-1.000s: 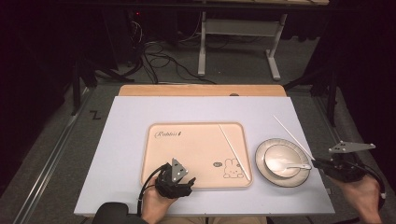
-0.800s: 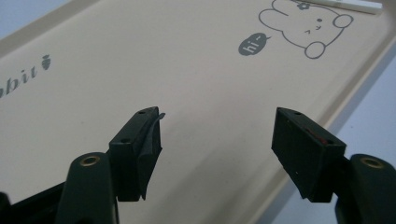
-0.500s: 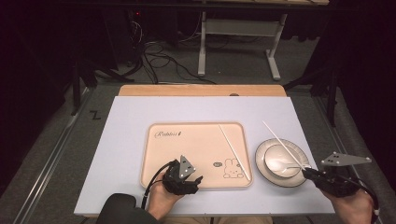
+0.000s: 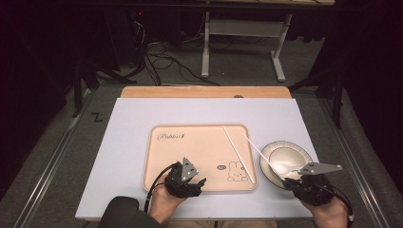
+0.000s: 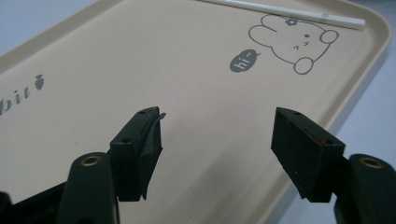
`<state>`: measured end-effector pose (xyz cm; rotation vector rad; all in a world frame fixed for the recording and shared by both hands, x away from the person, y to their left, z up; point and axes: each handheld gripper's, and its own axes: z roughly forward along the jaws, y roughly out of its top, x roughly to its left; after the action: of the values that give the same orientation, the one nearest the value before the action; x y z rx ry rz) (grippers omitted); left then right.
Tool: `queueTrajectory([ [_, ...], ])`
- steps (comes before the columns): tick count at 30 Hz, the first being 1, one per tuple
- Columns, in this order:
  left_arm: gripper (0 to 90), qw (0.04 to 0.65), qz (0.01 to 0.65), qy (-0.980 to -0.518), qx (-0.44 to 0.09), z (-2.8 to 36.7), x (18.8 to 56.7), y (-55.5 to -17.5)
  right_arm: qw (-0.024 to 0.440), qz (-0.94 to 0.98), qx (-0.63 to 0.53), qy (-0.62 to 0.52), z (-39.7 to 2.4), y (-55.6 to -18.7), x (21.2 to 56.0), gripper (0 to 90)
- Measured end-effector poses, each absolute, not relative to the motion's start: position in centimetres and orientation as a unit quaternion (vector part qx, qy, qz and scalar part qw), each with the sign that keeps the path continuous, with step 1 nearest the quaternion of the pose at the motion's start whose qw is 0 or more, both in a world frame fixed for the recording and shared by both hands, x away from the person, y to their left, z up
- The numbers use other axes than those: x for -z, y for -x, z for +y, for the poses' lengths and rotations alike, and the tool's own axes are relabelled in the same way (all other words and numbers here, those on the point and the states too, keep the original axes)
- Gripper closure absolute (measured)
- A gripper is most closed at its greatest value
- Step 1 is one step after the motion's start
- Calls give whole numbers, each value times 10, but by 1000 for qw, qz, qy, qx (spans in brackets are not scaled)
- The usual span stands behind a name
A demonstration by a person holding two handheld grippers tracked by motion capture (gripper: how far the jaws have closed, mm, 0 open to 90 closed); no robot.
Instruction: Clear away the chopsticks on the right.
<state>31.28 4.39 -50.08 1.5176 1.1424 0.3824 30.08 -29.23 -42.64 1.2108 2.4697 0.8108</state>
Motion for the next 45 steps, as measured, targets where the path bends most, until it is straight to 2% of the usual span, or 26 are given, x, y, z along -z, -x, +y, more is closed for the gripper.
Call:
queueTrajectory([
  [8,332,564,484,-648,-169,44,502,-310,141,866,-271,-396,-264,-305,440,850],
  [45,328,552,505,-636,-190,61,506,-292,105,887,-228,-387,-197,-348,476,846],
])
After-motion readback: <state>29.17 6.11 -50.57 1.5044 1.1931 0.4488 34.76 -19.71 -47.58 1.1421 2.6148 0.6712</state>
